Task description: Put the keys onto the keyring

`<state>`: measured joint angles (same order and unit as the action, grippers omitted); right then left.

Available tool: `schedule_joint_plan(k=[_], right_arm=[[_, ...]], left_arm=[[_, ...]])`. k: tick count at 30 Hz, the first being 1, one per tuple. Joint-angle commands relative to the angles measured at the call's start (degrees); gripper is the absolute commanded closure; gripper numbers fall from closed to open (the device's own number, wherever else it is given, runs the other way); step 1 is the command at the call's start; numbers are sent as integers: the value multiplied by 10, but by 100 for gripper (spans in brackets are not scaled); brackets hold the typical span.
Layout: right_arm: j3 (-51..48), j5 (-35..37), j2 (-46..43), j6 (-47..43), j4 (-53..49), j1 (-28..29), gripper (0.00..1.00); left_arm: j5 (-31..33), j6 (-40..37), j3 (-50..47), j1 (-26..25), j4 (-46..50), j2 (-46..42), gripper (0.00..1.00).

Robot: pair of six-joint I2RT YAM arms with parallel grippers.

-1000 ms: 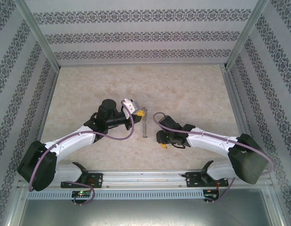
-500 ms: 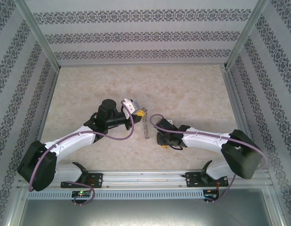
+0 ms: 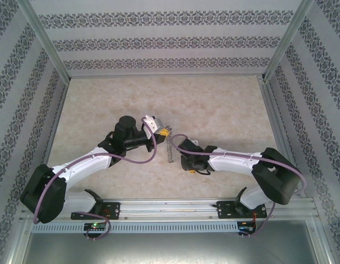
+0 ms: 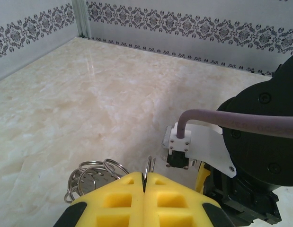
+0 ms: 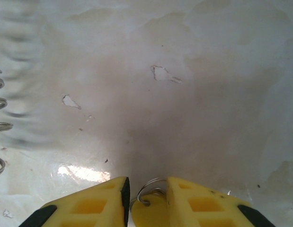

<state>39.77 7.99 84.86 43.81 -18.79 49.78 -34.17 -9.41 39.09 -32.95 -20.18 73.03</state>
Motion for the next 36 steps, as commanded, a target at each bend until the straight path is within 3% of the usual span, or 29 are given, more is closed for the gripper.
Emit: schedule_joint_plan(k=[1,12,36], right_arm=[[8,21,3,7,-15,6,76],[5,32,-39,2,-38,7,100],[-42,25,-107,-11,3,-13,100]], left_arm=[[1,-6,-2,-7,-37,-14,100],[-2,-2,-2,-7,-46,-11,100],[-3,11,-6,-7,-56,-13,100]])
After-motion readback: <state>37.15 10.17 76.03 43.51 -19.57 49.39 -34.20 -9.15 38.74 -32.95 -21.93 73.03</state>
